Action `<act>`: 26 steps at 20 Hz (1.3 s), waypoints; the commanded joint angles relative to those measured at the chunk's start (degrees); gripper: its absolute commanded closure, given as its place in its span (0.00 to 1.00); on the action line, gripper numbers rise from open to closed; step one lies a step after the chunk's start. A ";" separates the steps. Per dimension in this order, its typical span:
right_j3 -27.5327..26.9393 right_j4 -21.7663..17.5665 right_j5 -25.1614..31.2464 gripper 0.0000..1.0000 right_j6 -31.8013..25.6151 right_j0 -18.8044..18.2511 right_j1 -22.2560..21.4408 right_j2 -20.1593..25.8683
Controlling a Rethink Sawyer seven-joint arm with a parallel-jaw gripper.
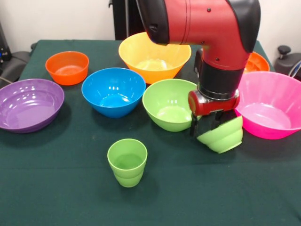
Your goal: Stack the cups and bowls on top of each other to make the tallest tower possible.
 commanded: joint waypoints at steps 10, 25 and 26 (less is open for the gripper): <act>-1.64 -0.44 -7.43 0.00 11.64 3.70 7.42 1.33; -4.98 -0.26 -2.99 0.00 7.90 2.87 7.37 1.68; -4.99 -0.09 -2.17 0.00 7.70 2.78 7.07 1.73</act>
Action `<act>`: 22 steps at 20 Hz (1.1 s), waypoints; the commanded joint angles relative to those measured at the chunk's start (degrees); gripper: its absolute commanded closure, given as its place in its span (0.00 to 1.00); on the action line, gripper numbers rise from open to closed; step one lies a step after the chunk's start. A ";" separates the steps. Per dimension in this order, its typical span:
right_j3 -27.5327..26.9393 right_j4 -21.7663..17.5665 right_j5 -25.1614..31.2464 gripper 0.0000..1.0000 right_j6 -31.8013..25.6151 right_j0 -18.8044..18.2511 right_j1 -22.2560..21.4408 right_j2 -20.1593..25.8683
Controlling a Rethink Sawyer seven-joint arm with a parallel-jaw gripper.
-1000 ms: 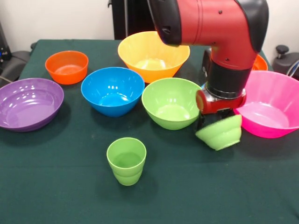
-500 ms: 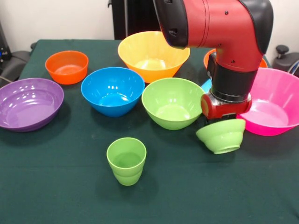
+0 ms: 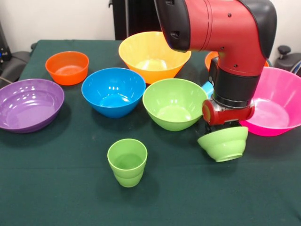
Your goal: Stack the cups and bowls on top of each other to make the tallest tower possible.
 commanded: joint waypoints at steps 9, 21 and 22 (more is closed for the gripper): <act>1.16 2.09 12.41 0.00 4.22 -0.12 -0.70 2.62; -1.09 2.06 14.78 0.00 4.52 0.29 -2.18 3.17; -1.52 1.86 14.11 0.00 4.53 0.28 -1.81 3.29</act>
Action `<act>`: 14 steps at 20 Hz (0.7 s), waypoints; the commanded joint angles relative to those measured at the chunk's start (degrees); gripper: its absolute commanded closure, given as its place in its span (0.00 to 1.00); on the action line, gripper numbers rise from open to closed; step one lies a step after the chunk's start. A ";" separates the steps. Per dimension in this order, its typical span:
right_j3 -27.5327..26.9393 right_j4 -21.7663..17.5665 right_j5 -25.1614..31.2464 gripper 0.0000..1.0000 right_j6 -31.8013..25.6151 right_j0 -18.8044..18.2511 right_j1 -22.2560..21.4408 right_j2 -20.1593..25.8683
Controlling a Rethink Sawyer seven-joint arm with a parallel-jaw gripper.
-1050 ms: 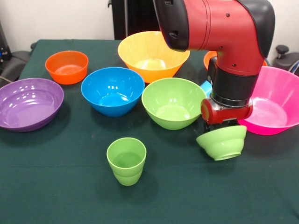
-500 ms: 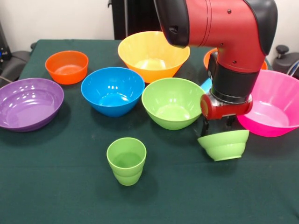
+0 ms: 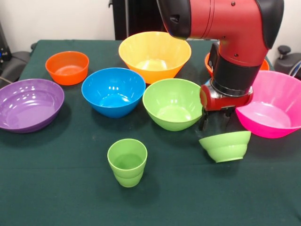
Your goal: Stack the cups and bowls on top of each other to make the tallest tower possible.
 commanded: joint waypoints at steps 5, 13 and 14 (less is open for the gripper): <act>-5.24 0.80 -0.03 0.00 4.85 0.11 4.13 4.54; -14.23 1.81 3.56 0.00 4.30 0.92 8.30 4.98; -14.80 1.70 3.42 0.00 4.19 1.05 8.65 4.84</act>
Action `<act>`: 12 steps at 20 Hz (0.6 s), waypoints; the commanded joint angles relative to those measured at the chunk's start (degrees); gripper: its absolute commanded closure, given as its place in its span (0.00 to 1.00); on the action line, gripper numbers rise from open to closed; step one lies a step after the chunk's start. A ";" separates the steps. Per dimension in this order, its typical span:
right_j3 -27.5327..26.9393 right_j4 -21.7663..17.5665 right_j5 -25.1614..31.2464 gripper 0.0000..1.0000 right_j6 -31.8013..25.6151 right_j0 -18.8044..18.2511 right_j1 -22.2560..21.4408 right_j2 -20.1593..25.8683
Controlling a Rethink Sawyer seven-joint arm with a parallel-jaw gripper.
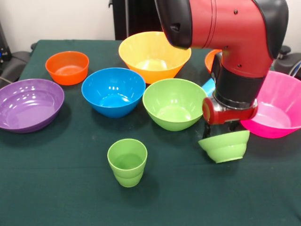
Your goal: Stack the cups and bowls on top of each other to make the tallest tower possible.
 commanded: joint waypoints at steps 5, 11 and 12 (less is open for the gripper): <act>-11.99 0.82 2.67 0.00 3.63 1.30 7.76 4.67; -10.57 2.05 7.84 0.00 3.02 1.27 5.00 3.92; -10.14 2.24 7.99 0.00 3.00 1.19 4.62 3.91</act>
